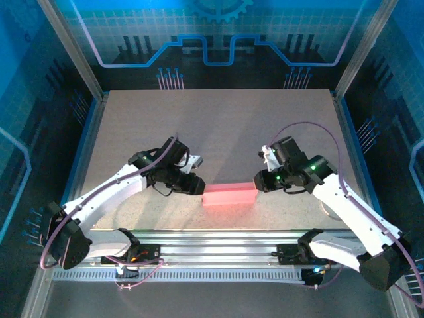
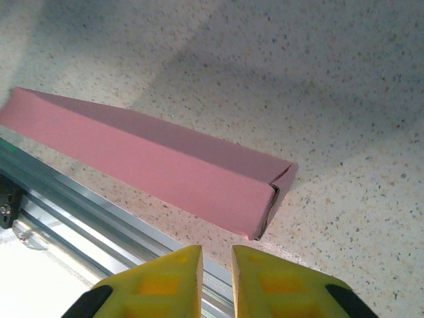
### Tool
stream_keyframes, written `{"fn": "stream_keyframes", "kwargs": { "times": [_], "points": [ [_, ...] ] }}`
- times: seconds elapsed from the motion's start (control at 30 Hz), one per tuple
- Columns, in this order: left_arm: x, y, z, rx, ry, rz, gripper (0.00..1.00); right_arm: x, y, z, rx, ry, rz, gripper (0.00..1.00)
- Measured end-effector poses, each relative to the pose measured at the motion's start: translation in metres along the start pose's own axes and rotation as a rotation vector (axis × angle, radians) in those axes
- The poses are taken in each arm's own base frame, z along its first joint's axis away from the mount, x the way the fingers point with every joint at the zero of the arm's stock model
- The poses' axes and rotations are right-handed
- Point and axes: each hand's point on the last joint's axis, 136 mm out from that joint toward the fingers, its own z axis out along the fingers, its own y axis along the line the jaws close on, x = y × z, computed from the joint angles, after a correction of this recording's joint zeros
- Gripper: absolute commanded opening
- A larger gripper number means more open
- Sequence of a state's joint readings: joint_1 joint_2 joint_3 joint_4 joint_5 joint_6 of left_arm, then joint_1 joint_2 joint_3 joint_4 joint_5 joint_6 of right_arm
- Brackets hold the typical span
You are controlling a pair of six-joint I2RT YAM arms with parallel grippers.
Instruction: Fold the paper box
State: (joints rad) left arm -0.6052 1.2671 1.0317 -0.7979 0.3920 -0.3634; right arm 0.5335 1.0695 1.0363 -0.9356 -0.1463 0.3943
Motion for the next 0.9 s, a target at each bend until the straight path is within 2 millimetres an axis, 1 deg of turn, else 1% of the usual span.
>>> {"fn": "stream_keyframes", "kwargs": {
  "times": [0.13,0.27,0.43,0.63,0.9],
  "points": [
    [-0.007,-0.008,-0.008,0.012,-0.022,0.014,0.34,-0.006,0.003,-0.005,-0.019,-0.017,0.002,0.19],
    [-0.013,-0.015,-0.009,0.04,-0.027,0.023,0.34,-0.008,0.009,-0.003,-0.054,-0.008,0.003,0.17],
    [-0.02,-0.016,0.004,0.055,-0.007,0.016,0.33,-0.009,0.012,0.007,-0.084,0.011,0.006,0.15],
    [-0.025,-0.018,0.013,0.079,-0.005,0.016,0.32,0.002,0.009,0.02,-0.093,0.041,0.021,0.12],
    [-0.017,-0.011,0.024,0.089,0.015,0.004,0.31,0.013,0.003,0.031,-0.094,0.07,0.038,0.09]
  ]
}}
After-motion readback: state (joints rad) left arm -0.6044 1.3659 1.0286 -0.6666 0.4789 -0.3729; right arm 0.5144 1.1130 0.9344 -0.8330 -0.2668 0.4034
